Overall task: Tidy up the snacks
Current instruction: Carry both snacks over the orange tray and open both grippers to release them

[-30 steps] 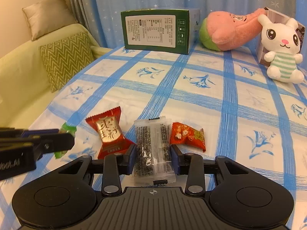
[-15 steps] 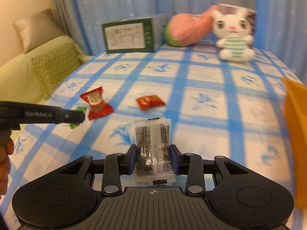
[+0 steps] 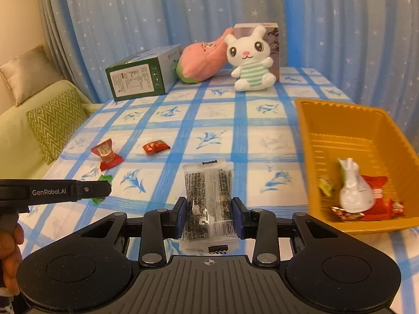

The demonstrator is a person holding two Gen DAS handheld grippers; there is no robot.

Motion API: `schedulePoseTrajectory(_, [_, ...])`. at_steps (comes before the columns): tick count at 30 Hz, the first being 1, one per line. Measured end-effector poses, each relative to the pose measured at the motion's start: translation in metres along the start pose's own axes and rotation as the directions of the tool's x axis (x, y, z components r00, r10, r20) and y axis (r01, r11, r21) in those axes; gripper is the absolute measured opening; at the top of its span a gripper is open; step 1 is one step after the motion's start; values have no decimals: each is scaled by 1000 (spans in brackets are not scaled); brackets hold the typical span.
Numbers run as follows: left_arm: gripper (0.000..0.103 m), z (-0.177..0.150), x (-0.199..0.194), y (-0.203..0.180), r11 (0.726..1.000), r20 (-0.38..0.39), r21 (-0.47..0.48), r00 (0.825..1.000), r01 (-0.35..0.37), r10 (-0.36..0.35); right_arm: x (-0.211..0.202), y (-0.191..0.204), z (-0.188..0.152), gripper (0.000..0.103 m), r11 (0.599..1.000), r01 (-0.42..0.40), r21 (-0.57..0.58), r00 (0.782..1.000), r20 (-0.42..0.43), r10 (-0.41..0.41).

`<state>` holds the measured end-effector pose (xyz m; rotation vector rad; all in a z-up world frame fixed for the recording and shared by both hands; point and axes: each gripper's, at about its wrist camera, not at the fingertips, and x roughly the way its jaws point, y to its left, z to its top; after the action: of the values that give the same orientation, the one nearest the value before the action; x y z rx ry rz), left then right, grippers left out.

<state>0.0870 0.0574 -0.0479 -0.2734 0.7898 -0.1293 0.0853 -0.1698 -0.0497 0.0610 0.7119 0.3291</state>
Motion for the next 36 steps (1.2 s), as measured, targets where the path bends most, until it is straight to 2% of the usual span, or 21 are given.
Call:
schedulePoseTrajectory(9, [17, -4, -15, -57, 997, 2, 64, 999, 41, -42, -41, -33, -6, 37, 997, 39, 64, 998, 42, -42])
schedulePoseTrajectory(15, [17, 1, -14, -98, 990, 3, 113, 996, 87, -88, -64, -65, -7, 37, 988, 94, 120, 993, 62, -102])
schedulePoseTrajectory(25, [17, 4, 3, -161, 971, -25, 181, 987, 158, -156, -89, -117, -5, 37, 968, 160, 195, 981, 80, -179])
schedulePoseTrajectory(36, [17, 13, 28, -201, 956, -46, 219, 981, 194, -188, -95, -162, 6, 37, 951, 181, 250, 973, 98, -211])
